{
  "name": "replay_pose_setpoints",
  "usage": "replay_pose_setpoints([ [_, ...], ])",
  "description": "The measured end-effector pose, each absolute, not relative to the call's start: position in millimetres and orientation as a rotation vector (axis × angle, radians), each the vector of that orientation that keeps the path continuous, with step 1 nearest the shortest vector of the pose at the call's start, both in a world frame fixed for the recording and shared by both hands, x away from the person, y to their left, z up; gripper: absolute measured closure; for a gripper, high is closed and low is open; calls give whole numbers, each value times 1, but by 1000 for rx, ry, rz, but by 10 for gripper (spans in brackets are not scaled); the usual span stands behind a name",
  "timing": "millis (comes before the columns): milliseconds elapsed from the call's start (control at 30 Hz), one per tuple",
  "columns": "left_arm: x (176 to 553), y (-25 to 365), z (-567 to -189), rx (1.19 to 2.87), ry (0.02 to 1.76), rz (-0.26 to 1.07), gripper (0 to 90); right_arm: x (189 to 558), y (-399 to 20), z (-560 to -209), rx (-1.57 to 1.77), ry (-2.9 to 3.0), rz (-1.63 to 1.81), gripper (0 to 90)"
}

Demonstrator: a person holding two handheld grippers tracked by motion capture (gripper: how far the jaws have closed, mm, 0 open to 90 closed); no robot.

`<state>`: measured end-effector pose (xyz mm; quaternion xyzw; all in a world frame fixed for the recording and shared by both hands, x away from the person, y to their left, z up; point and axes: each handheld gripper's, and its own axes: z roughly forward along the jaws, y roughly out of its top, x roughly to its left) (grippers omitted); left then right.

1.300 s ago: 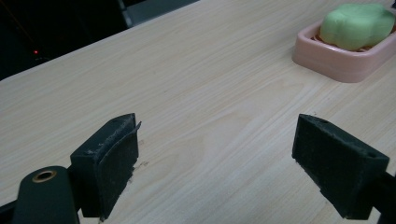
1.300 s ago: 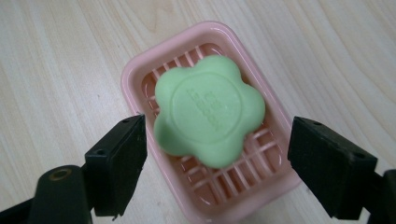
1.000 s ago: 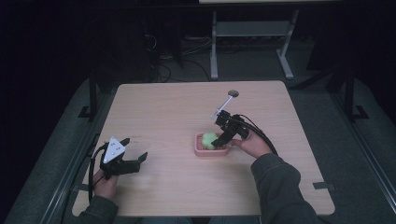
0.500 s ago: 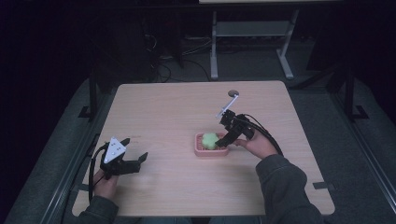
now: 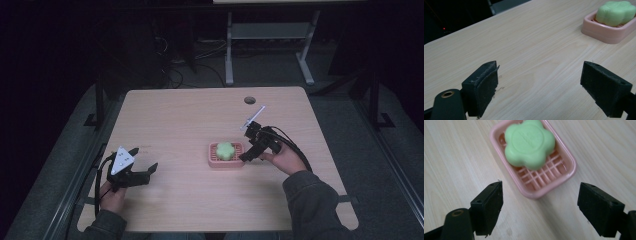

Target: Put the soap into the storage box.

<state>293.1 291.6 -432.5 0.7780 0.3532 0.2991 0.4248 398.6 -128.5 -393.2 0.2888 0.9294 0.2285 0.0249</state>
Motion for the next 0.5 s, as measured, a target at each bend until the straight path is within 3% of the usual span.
replay_pose_setpoints([
  [500, 293, 291, -432, 1943, 883, 749, 141, 387, -147, -387, 909, 2854, 704, 200],
])
